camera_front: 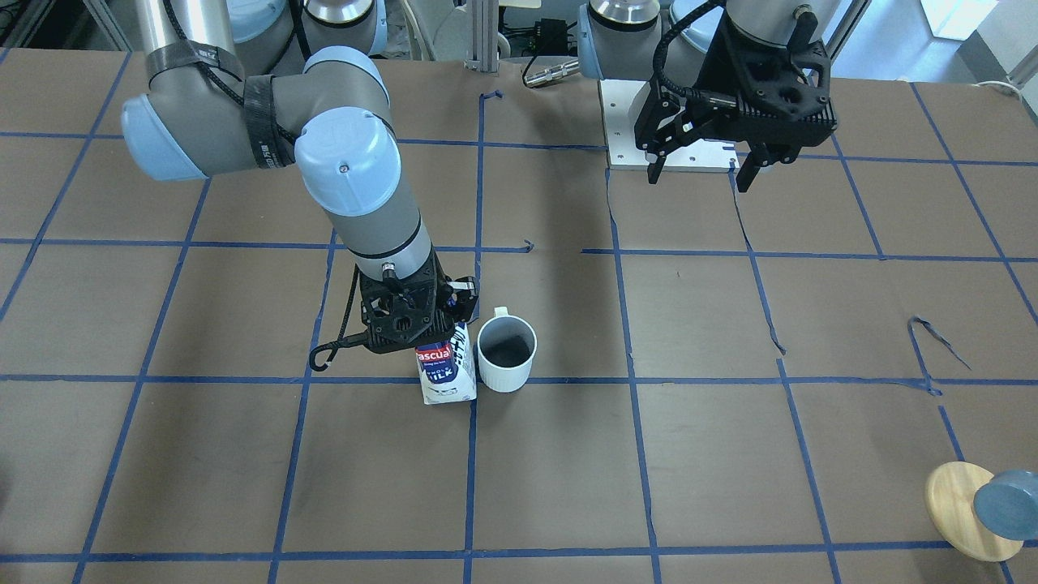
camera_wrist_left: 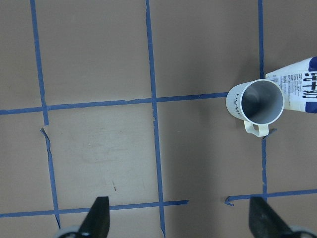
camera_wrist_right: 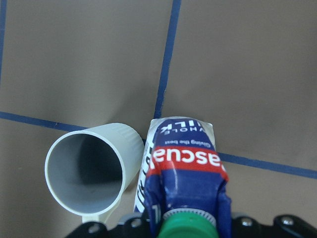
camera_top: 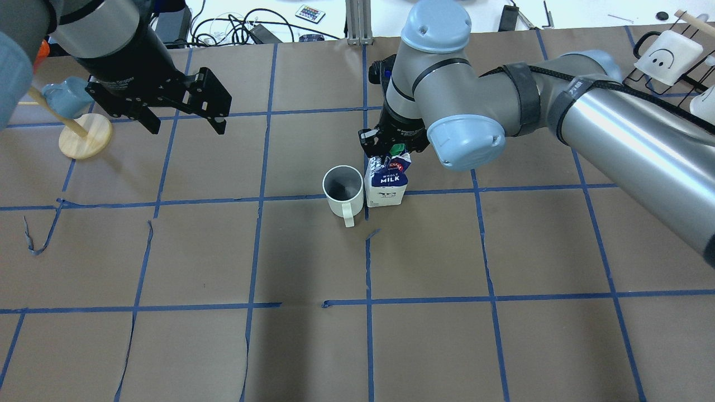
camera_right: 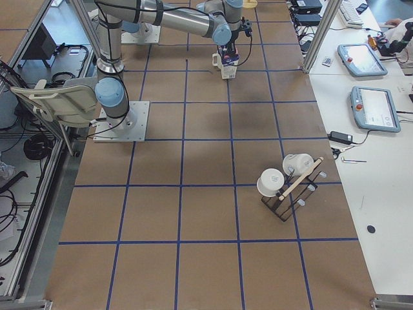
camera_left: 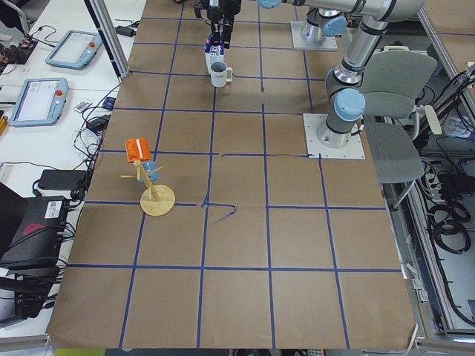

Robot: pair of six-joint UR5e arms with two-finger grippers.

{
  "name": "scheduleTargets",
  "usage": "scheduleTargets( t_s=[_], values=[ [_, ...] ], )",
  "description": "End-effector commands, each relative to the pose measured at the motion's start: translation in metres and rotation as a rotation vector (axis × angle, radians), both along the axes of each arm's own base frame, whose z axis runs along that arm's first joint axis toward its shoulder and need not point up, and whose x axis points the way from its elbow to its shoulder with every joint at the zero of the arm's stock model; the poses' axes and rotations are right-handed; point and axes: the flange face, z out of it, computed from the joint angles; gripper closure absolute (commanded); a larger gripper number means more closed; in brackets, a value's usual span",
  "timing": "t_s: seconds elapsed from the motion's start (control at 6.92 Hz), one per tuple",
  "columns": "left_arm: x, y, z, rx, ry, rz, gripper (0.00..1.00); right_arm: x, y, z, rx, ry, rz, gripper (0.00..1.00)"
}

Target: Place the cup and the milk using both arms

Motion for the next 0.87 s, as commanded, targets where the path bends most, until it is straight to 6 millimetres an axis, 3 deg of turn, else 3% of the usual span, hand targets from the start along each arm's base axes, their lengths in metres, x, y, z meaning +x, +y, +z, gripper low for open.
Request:
scheduleTargets(
  t_s=[0.0, 0.43, 0.58, 0.72],
  values=[
    [0.0, 0.0, 0.0, 0.0, 0.0, 0.0, 0.0, 0.0007, -0.0011, -0.0048, 0.011, 0.004, -0.023, 0.6],
    [0.0, 0.0, 0.0, 0.0, 0.0, 0.0, 0.0, 0.0096, 0.0046, -0.0044, 0.023, 0.003, -0.063, 0.55],
    [0.0, 0.0, 0.0, 0.0, 0.0, 0.0, 0.0, 0.01, 0.0043, -0.0039, 0.021, 0.0, -0.07, 0.22],
    [0.0, 0.0, 0.0, 0.0, 0.0, 0.0, 0.0, 0.0103, 0.0036, -0.0024, 0.02, -0.003, -0.082, 0.0]
  ],
)
